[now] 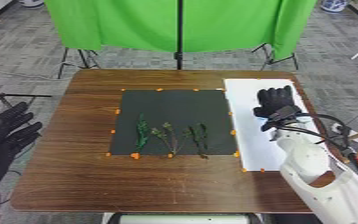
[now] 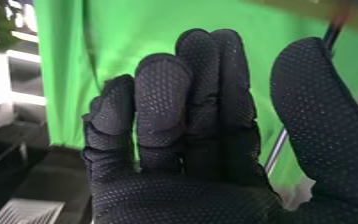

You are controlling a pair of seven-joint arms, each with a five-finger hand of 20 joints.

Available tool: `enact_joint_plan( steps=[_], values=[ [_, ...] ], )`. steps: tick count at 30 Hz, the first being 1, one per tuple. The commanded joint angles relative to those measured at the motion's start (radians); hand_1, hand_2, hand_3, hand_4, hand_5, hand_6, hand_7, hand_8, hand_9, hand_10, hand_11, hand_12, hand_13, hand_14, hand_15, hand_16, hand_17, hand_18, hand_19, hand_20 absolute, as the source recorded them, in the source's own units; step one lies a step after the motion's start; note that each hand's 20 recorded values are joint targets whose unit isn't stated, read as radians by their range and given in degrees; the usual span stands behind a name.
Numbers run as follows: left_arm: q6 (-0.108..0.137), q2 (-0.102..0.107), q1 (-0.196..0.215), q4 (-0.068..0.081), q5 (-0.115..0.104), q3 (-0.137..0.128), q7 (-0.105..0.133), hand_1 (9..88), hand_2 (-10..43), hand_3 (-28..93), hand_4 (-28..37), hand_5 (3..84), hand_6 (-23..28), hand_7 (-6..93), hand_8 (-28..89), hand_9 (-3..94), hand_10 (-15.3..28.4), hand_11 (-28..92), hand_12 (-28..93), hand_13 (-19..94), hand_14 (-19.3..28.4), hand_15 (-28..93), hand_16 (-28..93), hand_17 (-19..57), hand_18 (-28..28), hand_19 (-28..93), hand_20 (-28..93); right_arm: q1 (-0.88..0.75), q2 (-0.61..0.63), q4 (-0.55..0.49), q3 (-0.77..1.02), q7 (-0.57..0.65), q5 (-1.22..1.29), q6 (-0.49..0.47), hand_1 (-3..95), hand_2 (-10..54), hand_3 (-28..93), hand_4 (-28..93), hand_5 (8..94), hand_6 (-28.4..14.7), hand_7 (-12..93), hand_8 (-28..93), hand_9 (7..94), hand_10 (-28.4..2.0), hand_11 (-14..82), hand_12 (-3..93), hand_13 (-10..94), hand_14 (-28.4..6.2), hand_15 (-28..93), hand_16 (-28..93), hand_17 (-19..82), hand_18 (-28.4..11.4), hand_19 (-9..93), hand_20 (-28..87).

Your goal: Arrange flowers

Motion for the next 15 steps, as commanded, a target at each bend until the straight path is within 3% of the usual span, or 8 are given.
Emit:
enact_joint_plan(
  steps=[1, 3, 7, 12, 15],
  values=[
    [-0.008, -0.004, 0.013, -0.002, -0.003, -0.007, -0.004, 24.5, -5.9, 70, -28.0, 29.2, 0.6, 23.0, -11, 23.5, 10.1, 21, 15, 22, 13.9, 30, 1, -10.1, 23.2, 45, 6, 0.017, 0.000, -0.001, 0.013, 0.002, 0.014, -0.173, 32.2, -9.5, 89, -28, 57.3, -1.8, 37, -21, 61.0, -8.1, 43.0, 31.6, 61, -4.9, 70, 26, 25, -18.0, 78, 48],
    [-0.007, -0.001, 0.012, -0.002, -0.004, -0.006, -0.004, 24.6, -5.8, 69, -28.1, 29.3, 0.6, 23.0, -11, 23.4, 10.0, 21, 15, 22, 13.8, 30, 1, -10.1, 23.2, 45, 6, 0.023, -0.001, 0.007, 0.004, 0.001, 0.013, -0.178, 30.4, -9.5, 91, -28, 55.5, -2.7, 37, -20, 58.6, -9.6, 46.6, 26.3, 59, -5.2, 71, 25, 25, -18.0, 77, 48],
    [-0.006, 0.001, 0.014, -0.002, -0.005, -0.003, -0.001, 24.6, -5.8, 69, -28.0, 29.3, 0.6, 23.0, -11, 23.4, 10.0, 21, 15, 22, 13.8, 30, 1, -10.1, 23.2, 45, 6, 0.030, 0.004, 0.022, -0.020, 0.016, 0.005, -0.176, 30.6, -9.5, 90, -28, 56.3, -2.4, 37, -20, 59.1, -9.5, 46.7, 25.6, 60, -4.8, 70, 25, 25, -18.1, 78, 48],
    [-0.009, 0.005, 0.006, -0.001, -0.004, -0.007, -0.006, 24.6, -5.8, 70, -28.0, 29.3, 0.6, 22.9, -11, 23.4, 10.1, 21, 15, 22, 13.9, 30, 1, -10.1, 23.2, 45, 6, 0.039, -0.003, 0.039, -0.033, 0.011, 0.010, -0.203, 36.3, -9.5, 84, -28, 59.5, -0.9, 40, -21, 65.0, -5.4, 37.9, 38.0, 64, -3.2, 68, 26, 26, -17.9, 78, 47],
    [-0.011, 0.013, 0.006, -0.002, -0.004, -0.016, -0.006, 24.5, -5.8, 70, -27.9, 29.3, 0.6, 22.9, -11, 23.4, 10.0, 21, 15, 22, 13.9, 30, 1, -10.1, 23.2, 45, 6, 0.045, -0.004, 0.052, -0.042, 0.009, 0.018, -0.184, 40.2, -9.5, 82, -28, 61.4, -0.8, 45, -10, 69.9, -3.8, 31.8, 45.1, 68, -1.2, 64, 32, 28, -17.7, 78, 47]
  ],
)
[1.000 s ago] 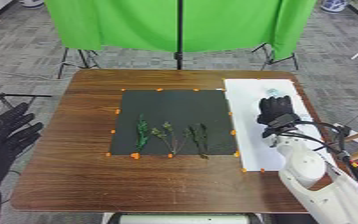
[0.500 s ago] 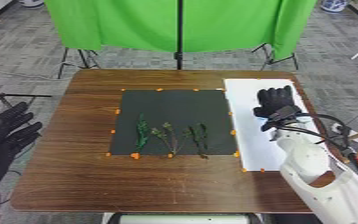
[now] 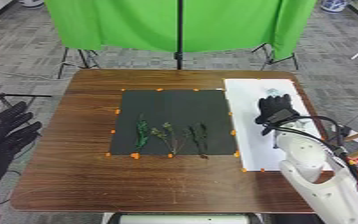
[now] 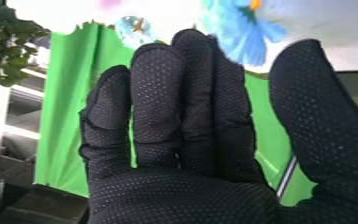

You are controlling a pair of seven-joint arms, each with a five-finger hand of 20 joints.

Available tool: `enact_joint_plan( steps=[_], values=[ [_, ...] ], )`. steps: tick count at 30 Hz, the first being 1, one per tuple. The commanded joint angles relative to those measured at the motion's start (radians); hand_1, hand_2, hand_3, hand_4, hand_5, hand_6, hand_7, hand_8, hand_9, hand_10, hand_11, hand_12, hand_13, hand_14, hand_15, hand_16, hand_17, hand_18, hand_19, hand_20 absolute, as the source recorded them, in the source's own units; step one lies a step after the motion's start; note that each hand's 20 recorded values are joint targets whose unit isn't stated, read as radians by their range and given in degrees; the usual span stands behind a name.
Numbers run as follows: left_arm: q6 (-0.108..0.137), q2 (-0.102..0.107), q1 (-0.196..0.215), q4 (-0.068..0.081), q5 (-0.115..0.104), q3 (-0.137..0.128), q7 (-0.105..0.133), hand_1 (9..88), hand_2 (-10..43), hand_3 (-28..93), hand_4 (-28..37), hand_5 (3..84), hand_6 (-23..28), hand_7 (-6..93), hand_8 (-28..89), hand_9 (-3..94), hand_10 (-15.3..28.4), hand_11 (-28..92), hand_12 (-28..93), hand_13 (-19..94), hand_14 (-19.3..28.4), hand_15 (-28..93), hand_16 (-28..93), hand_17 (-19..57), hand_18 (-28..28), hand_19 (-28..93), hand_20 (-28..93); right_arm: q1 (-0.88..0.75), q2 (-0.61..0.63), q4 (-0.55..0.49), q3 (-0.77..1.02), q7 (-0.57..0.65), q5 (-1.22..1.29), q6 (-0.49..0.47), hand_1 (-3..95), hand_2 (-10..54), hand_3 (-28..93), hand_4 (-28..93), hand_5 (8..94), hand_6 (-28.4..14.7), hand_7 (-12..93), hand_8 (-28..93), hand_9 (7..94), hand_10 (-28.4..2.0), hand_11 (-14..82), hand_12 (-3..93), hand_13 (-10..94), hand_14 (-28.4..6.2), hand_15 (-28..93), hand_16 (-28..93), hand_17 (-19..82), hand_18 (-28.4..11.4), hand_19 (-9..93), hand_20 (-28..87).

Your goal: Arrange flowers

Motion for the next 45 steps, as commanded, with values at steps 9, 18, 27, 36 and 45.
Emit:
enact_joint_plan(
  steps=[9, 18, 27, 36, 45],
  values=[
    [-0.023, 0.021, -0.005, -0.002, 0.002, -0.045, -0.022, 24.6, -5.7, 69, -28.0, 29.2, 0.5, 23.0, -11, 23.5, 10.0, 21, 15, 22, 13.9, 30, 1, -10.1, 23.2, 45, 6, 0.006, -0.009, 0.031, -0.012, -0.047, 0.010, 0.106, 50.2, -9.5, 83, -28, 73.0, 0.2, 50, -13, 83.1, -2.3, 26.2, 49.4, 80, 3.2, 54, 41, 34, -17.1, 79, 46],
    [-0.040, 0.058, 0.009, -0.006, -0.016, -0.100, -0.026, 24.5, -5.8, 70, -28.0, 29.3, 0.6, 22.9, -11, 23.5, 10.1, 21, 15, 22, 13.9, 30, 1, -10.1, 23.2, 45, 6, 0.018, -0.040, -0.059, -0.010, -0.088, 0.022, 0.199, 50.4, -9.5, 84, -28, 74.4, -0.3, 50, -15, 84.7, -3.2, 24.0, 51.0, 81, 3.5, 52, 43, 35, -16.9, 79, 46],
    [-0.039, 0.056, 0.013, -0.004, -0.028, -0.138, -0.043, 24.3, -5.8, 70, -27.9, 29.3, 0.5, 22.7, -11, 23.5, 10.0, 21, 15, 22, 14.0, 30, 1, -10.1, 23.2, 45, 6, 0.096, -0.161, -0.126, -0.115, -0.175, 0.064, 0.227, 50.5, -9.5, 84, -28, 74.0, -0.4, 51, -15, 84.6, -3.2, 23.7, 51.3, 81, 3.5, 52, 43, 35, -16.9, 79, 46],
    [-0.040, 0.048, 0.007, -0.001, -0.057, -0.166, -0.052, 24.3, -5.8, 69, -27.9, 29.2, 0.5, 22.7, -11, 23.5, 10.1, 21, 15, 21, 14.0, 30, 1, -10.2, 23.3, 45, 6, 0.232, -0.450, 0.010, -0.279, -0.289, 0.012, 0.184, 50.8, -9.5, 84, -28, 73.2, -0.4, 52, -16, 84.4, -3.3, 23.6, 51.4, 81, 3.4, 52, 43, 35, -16.8, 79, 46],
    [-0.032, 0.104, -0.066, 0.047, -0.067, -0.083, -0.091, 24.3, -5.8, 69, -28.0, 29.2, 0.5, 22.7, -11, 23.5, 10.1, 21, 15, 21, 13.8, 30, 1, -10.0, 23.3, 45, 6, 0.231, -0.573, 0.040, -0.395, -0.373, -0.053, 0.120, 51.5, -9.5, 82, -28, 72.6, -0.4, 52, -16, 84.0, -3.4, 23.4, 51.0, 80, 3.1, 52, 43, 34, -16.5, 78, 46]
  ],
)
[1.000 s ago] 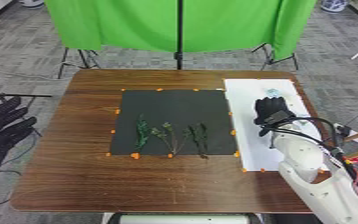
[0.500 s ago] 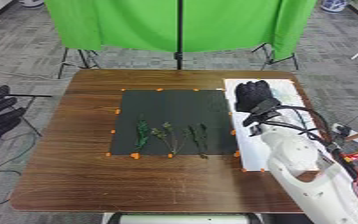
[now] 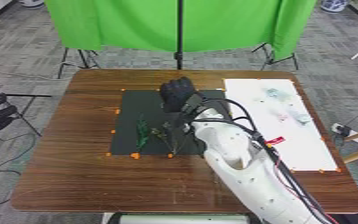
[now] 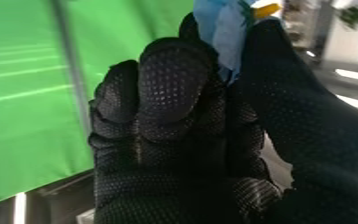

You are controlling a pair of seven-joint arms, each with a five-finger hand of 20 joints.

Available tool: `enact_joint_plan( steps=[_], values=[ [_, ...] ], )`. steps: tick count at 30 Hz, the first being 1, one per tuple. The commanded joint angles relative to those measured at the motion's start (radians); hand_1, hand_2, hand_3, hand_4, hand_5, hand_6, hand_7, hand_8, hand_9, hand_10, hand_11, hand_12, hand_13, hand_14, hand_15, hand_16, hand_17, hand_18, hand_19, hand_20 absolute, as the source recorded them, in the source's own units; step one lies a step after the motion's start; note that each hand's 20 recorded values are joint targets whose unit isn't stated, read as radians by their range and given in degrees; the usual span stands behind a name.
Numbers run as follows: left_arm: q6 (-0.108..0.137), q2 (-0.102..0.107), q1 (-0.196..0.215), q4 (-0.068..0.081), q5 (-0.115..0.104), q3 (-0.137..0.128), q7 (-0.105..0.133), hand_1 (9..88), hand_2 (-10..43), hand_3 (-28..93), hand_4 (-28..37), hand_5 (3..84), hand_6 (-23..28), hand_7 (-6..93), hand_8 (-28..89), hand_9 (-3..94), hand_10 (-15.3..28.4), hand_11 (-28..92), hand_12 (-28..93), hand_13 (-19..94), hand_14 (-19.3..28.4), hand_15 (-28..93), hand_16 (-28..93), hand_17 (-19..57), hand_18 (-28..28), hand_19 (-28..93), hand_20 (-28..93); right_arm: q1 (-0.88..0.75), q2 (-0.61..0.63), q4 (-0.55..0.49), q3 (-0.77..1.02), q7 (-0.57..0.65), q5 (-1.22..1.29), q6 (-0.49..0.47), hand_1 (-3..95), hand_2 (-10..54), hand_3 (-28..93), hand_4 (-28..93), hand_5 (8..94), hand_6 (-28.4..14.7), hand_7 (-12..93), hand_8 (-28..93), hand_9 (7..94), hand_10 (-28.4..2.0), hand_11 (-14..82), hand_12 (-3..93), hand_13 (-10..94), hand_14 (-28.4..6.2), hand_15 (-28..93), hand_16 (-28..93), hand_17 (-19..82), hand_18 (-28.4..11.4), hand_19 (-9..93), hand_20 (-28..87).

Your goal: Arrange flowers

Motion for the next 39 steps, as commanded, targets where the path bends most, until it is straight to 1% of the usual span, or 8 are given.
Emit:
enact_joint_plan(
  steps=[1, 10, 18, 26, 28, 32, 35, 39],
  values=[
    [-0.005, 0.050, -0.061, 0.044, -0.008, 0.074, -0.054, 24.3, -5.8, 69, -28.0, 29.2, 0.6, 22.7, -11, 23.4, 10.1, 21, 15, 21, 13.7, 30, 1, -10.0, 23.3, 45, 6, -0.004, -0.136, -0.016, -0.133, -0.058, -0.060, -0.050, 51.5, -9.5, 82, -28, 72.6, -0.3, 52, -16, 84.0, -3.4, 23.4, 51.0, 80, 3.1, 52, 43, 34, -16.5, 78, 46],
    [-0.018, 0.062, -0.088, 0.053, 0.003, 0.121, -0.078, 24.2, -5.8, 70, -27.9, 29.1, 0.6, 22.7, -11, 23.3, 10.0, 21, 15, 21, 13.7, 29, 1, -10.0, 23.3, 45, 6, 0.015, -0.158, 0.056, -0.204, -0.050, -0.109, -0.064, 51.6, -9.5, 82, -28, 72.1, 0.1, 52, -17, 83.7, -3.1, 23.1, 50.4, 79, 2.6, 52, 43, 33, -16.4, 78, 46],
    [-0.023, 0.071, -0.102, 0.061, 0.001, 0.141, -0.081, 24.2, -5.9, 69, -28.0, 29.1, 0.5, 22.6, -11, 23.2, 10.0, 21, 15, 21, 13.7, 29, 1, -10.1, 23.3, 45, 6, 0.045, -0.172, 0.150, -0.256, -0.006, -0.172, 0.033, 51.7, -9.5, 81, -28, 71.9, 0.6, 53, -17, 83.8, -2.7, 23.1, 49.8, 79, 2.3, 53, 43, 32, -16.7, 78, 46],
    [-0.041, 0.092, -0.142, 0.074, 0.008, 0.166, -0.110, 24.3, -5.7, 69, -28.0, 29.0, 0.5, 22.7, -11, 23.2, 10.0, 20, 16, 21, 13.7, 29, 1, -10.1, 23.3, 45, 6, 0.048, -0.182, 0.166, -0.266, 0.052, -0.206, -0.018, 51.0, -9.5, 81, -28, 70.3, 1.0, 54, -15, 83.1, -1.9, 23.1, 50.0, 78, 1.8, 54, 43, 32, -16.9, 78, 47],
    [-0.042, 0.090, -0.141, 0.074, 0.009, 0.166, -0.109, 24.2, -5.7, 69, -28.0, 29.0, 0.5, 22.7, -11, 23.2, 10.1, 21, 16, 21, 13.7, 29, 1, -10.1, 23.3, 45, 6, 0.048, -0.189, 0.147, -0.264, 0.080, -0.247, -0.125, 49.3, -9.5, 81, -28, 66.5, 0.9, 53, -14, 79.5, -2.2, 24.5, 49.1, 74, 1.3, 56, 41, 30, -17.0, 79, 47],
    [-0.042, 0.093, -0.145, 0.076, 0.010, 0.167, -0.109, 24.2, -5.7, 69, -28.0, 29.0, 0.6, 22.6, -11, 23.2, 10.1, 20, 16, 21, 13.8, 30, 1, -10.1, 23.3, 45, 6, 0.056, -0.191, 0.150, -0.257, 0.106, -0.236, -0.157, 43.3, -9.5, 79, -28, 60.2, 0.9, 47, -14, 71.3, -3.4, 27.8, 46.2, 67, -1.3, 64, 34, 28, -17.6, 79, 48],
    [-0.039, 0.090, -0.142, 0.074, 0.010, 0.164, -0.105, 24.2, -5.8, 69, -27.9, 29.1, 0.6, 22.6, -11, 23.2, 10.0, 20, 16, 21, 13.8, 29, 1, -10.1, 23.3, 45, 6, 0.055, -0.192, 0.138, -0.248, 0.109, -0.233, -0.197, 37.4, -9.5, 83, -28, 54.8, 0.8, 38, -23, 60.3, -6.9, 41.2, 35.3, 61, -3.9, 71, 26, 25, -18.0, 80, 50],
    [-0.037, 0.075, -0.124, 0.064, 0.015, 0.156, -0.090, 24.2, -5.8, 69, -28.1, 29.1, 0.5, 22.7, -11, 23.3, 10.1, 20, 15, 21, 13.8, 30, 1, -10.2, 23.3, 45, 6, 0.053, -0.185, 0.093, -0.239, 0.134, -0.192, -0.229, 32.1, -9.5, 87, -28, 51.5, -0.4, 38, -23, 55.8, -9.5, 48.6, 28.4, 59, -4.3, 73, 25, 24, -18.3, 81, 50]
  ],
)
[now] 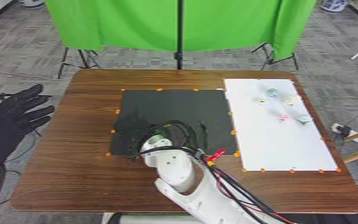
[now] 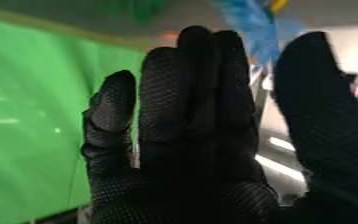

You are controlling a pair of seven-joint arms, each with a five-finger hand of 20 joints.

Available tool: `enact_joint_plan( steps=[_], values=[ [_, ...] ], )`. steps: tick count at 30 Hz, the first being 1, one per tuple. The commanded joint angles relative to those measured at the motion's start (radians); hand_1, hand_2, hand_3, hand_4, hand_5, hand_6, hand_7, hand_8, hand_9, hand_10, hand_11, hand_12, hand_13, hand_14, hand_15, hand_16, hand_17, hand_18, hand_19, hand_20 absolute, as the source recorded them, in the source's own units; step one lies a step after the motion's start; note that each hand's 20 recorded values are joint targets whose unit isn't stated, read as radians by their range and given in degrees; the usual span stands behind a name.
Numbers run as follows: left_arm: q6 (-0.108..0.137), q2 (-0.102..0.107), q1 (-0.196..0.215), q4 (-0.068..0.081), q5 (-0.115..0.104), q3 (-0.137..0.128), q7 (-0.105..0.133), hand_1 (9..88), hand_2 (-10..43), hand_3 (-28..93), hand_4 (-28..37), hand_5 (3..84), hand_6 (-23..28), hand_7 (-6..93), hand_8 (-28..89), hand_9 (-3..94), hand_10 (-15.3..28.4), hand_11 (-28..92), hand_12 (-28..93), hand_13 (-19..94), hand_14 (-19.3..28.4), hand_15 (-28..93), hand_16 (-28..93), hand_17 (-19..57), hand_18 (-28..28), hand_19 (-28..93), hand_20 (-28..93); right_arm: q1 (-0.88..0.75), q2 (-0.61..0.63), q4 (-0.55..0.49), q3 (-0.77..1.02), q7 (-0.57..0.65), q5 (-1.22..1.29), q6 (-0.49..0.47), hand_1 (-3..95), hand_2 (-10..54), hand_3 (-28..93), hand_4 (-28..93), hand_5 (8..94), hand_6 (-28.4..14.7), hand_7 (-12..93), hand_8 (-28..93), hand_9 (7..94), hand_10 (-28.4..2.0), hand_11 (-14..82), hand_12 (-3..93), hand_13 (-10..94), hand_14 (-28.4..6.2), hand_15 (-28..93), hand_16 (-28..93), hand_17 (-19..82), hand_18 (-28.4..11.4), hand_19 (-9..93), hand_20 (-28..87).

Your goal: Arrange flowers

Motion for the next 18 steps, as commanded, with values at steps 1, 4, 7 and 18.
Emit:
enact_joint_plan(
  steps=[1, 4, 7, 18],
  values=[
    [-0.006, -0.023, 0.035, -0.008, 0.013, -0.013, 0.011, 24.3, -5.8, 69, -28.1, 29.1, 0.6, 22.7, -11, 23.3, 10.1, 20, 15, 21, 13.8, 30, 1, -10.2, 23.3, 45, 6, 0.003, -0.002, -0.085, 0.026, 0.051, 0.038, -0.034, 30.9, -9.5, 87, -28, 50.9, -0.8, 37, -23, 55.2, -9.8, 49.2, 27.7, 58, -4.7, 73, 25, 24, -18.3, 81, 50],
    [0.008, -0.056, 0.078, -0.027, 0.016, -0.031, 0.047, 24.3, -5.8, 69, -28.1, 29.1, 0.6, 22.7, -11, 23.3, 10.1, 20, 15, 21, 13.8, 29, 1, -10.2, 23.3, 45, 6, -0.005, 0.012, -0.185, 0.066, 0.096, 0.124, -0.082, 28.1, -9.5, 87, -28, 49.5, -2.4, 35, -21, 53.3, -11.2, 49.5, 26.5, 58, -5.4, 73, 24, 23, -18.9, 81, 50],
    [0.017, -0.085, 0.115, -0.042, 0.016, -0.041, 0.077, 24.3, -5.8, 69, -28.1, 29.1, 0.6, 22.7, -11, 23.3, 10.1, 20, 16, 21, 13.8, 30, 1, -10.1, 23.2, 45, 6, -0.012, 0.037, -0.281, 0.147, 0.102, 0.228, -0.092, 24.9, -9.5, 86, -28, 47.4, -4.1, 33, -20, 51.2, -12.5, 49.3, 26.0, 57, -6.6, 74, 24, 23, -19.8, 81, 50],
    [0.026, -0.171, 0.203, -0.081, 0.023, -0.082, 0.119, 24.2, -5.7, 69, -28.1, 29.1, 0.6, 22.7, -11, 23.2, 10.1, 20, 16, 21, 13.8, 30, 1, -10.2, 23.2, 45, 6, -0.089, 0.406, -0.319, 0.518, 0.272, 0.474, 0.057, 19.2, -4.3, 85, -28, 34.5, -7.6, 16, -12, 34.8, -15.3, 29.9, 21.8, 34, -12.5, 59, 12, 12, -20.7, 73, 49]
  ],
)
